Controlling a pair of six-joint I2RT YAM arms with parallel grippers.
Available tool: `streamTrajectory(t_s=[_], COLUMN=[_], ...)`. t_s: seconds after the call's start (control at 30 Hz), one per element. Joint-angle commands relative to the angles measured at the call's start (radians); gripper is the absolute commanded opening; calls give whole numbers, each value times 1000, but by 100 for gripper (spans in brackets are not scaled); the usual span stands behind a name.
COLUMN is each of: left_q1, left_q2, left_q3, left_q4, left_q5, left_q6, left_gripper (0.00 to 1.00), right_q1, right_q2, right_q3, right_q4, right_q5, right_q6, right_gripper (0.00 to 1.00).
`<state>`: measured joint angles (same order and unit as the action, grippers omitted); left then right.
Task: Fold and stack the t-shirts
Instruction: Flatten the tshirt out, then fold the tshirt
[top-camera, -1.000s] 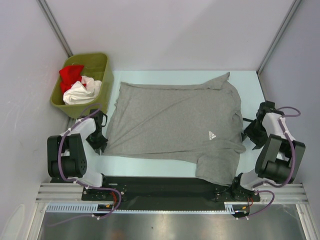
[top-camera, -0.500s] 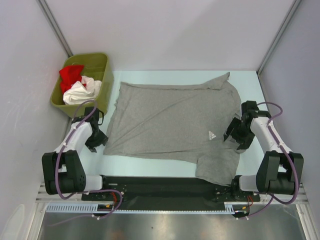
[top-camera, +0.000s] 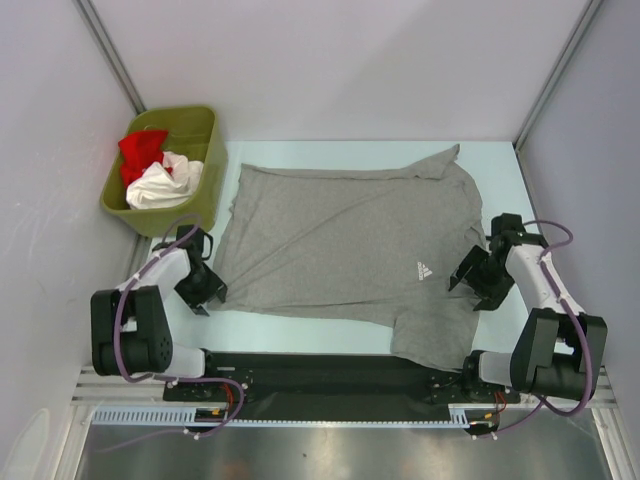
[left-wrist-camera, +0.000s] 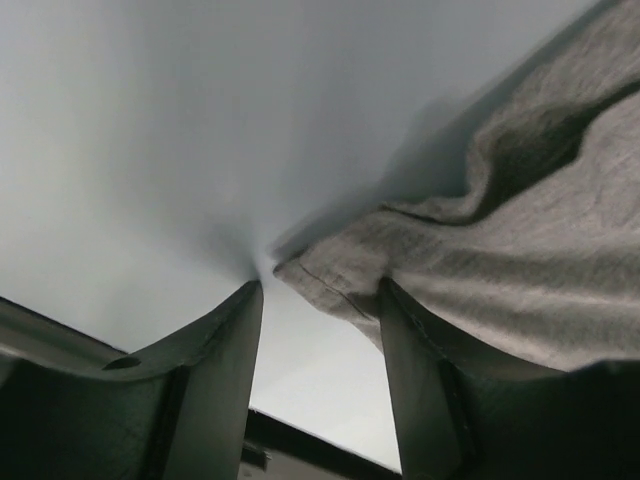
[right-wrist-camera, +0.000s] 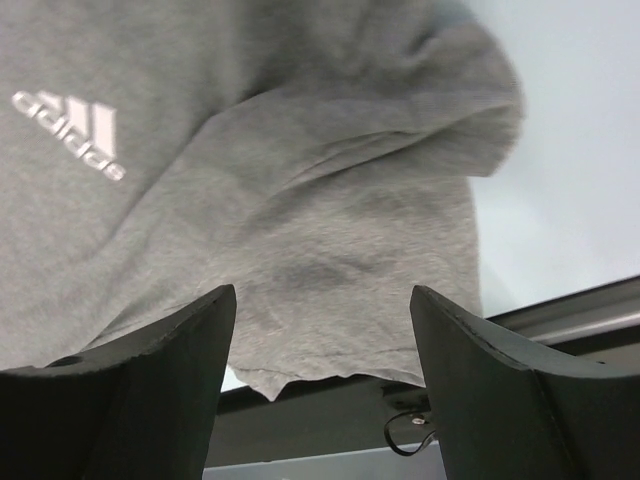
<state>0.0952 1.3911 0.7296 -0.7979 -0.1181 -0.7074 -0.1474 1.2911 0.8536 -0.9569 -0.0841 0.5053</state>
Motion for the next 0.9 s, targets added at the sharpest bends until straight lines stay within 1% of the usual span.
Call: streamTrajectory(t_s=[0.0,0.1,0.13,0.17,0.33,0.37,0.4,0.43,0.53,0.6,0.67,0.7,0.73,0.8,0.83,0.87], left_q1=[15,23,23,24,24,24,23,24,24,21,21,20,18,20,20,20], left_q2=[58,89,94,100,126,122,117,100,66,42,33,31,31,23,22,19], left_q3=[-19,-15,-13,-10,27,31,36,36,39,48,57,60,62,60,59,59], left_q4=[17,35,39,54,78,83,86,88,98,103,111,109,109,109,111,111], left_q5=[12,-20,-25,-29,-26,-26,-23,-20,-2,11,24,28,32,35,35,32], left_q6=[-18,-3,6,11,43,48,58,62,74,82,86,89,89,91,94,95], left_gripper=[54,43,33,28,8,6,2,0,0,0,0,0,0,0,0,0], right_q1=[-47,-93,-103,-112,-126,-130,-133,-139,-162,-167,-169,-169,-170,-170,-172,-172], right_q2=[-4,14,19,22,48,51,53,51,43,33,27,28,28,46,54,62], right_q3=[-7,7,15,21,51,45,38,16,-7,-25,-36,-36,-34,-31,-31,-31], right_q4=[13,20,20,21,6,0,-8,-9,-14,-26,-35,-37,-37,-36,-36,-33], right_q5=[40,43,43,47,52,49,47,46,26,33,56,66,73,83,95,122], right_q6=[3,-11,-13,-19,-30,-28,-22,-19,-5,1,13,19,25,33,33,32], right_gripper=[77,77,77,77,78,79,81,84,85,84,81,78,69,61,54,51])
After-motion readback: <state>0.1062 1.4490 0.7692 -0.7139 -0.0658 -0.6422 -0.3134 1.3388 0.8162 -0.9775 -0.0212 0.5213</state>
